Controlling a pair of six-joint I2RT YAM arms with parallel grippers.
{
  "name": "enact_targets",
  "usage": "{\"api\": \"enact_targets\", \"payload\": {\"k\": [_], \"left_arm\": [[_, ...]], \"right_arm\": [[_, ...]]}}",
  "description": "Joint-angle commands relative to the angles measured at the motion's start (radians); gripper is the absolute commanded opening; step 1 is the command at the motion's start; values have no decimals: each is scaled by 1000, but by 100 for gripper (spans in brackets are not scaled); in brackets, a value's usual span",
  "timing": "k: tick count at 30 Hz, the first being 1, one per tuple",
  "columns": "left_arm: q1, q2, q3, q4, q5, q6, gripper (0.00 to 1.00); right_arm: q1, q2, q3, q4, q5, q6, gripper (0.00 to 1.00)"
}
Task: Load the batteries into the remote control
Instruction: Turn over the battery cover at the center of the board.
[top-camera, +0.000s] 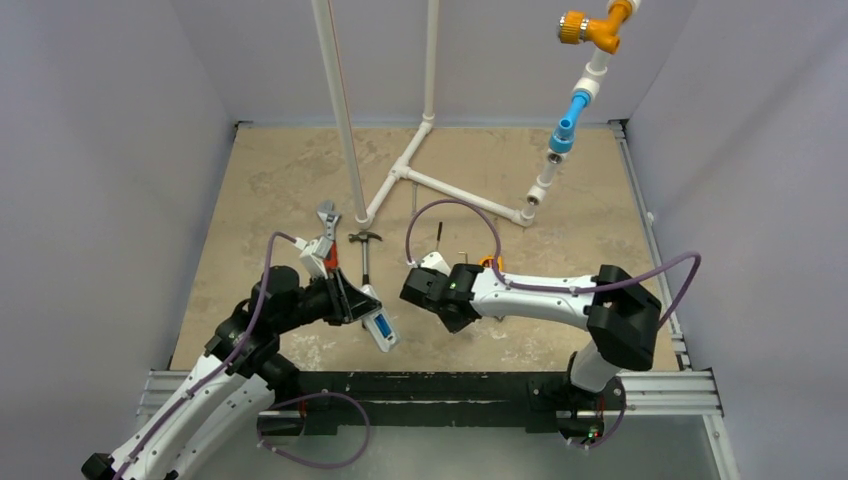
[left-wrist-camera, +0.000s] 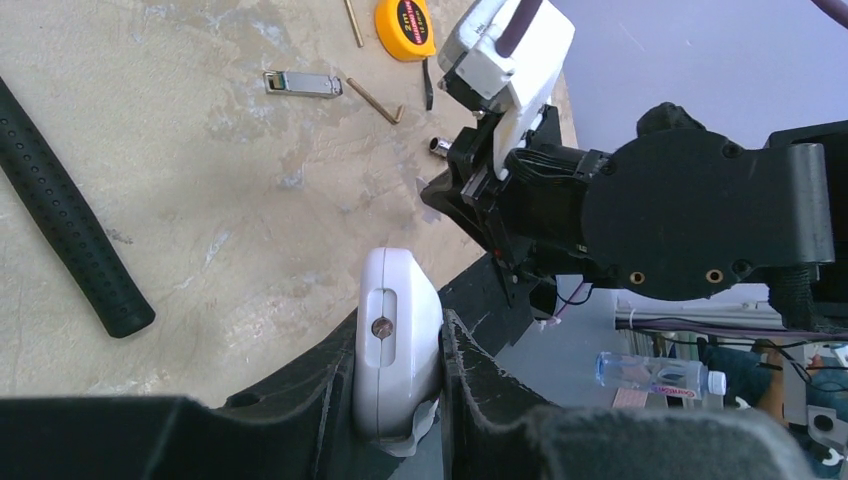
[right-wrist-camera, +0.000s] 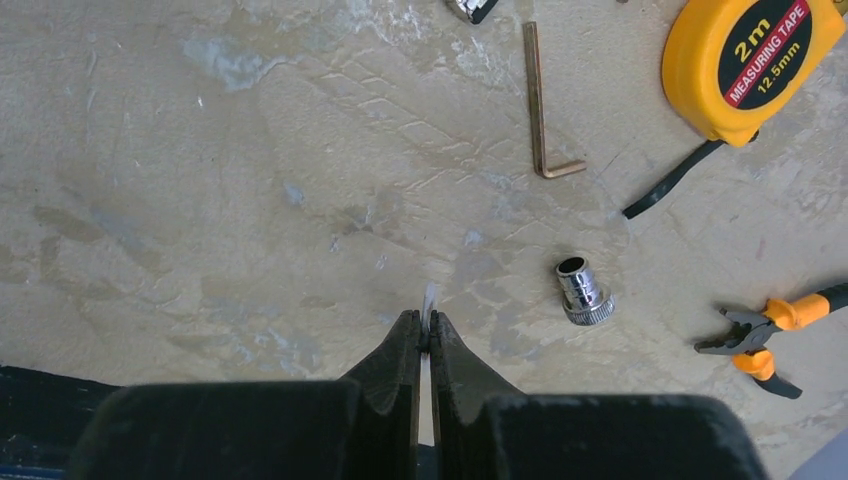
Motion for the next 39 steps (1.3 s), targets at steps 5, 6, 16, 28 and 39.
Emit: {"api": "enact_targets", "payload": {"k": [5, 6, 16, 28, 39], "left_arm": [[7, -15, 41, 14, -13, 16, 0], [7, -16, 40, 14, -13, 15, 0], [6, -19, 41, 11, -14, 21, 0], [8, -19, 35, 16, -9, 26, 0], [7, 10, 25, 93, 73, 36, 0]], "right_arm": [[29, 118, 95, -68, 70, 55, 3], [32, 133, 102, -74, 81, 64, 3], [65, 181, 134, -28, 75, 94, 27], [-11, -101, -83, 213, -48, 60, 42], [-201, -498, -506, 589, -245, 50, 63]]}}
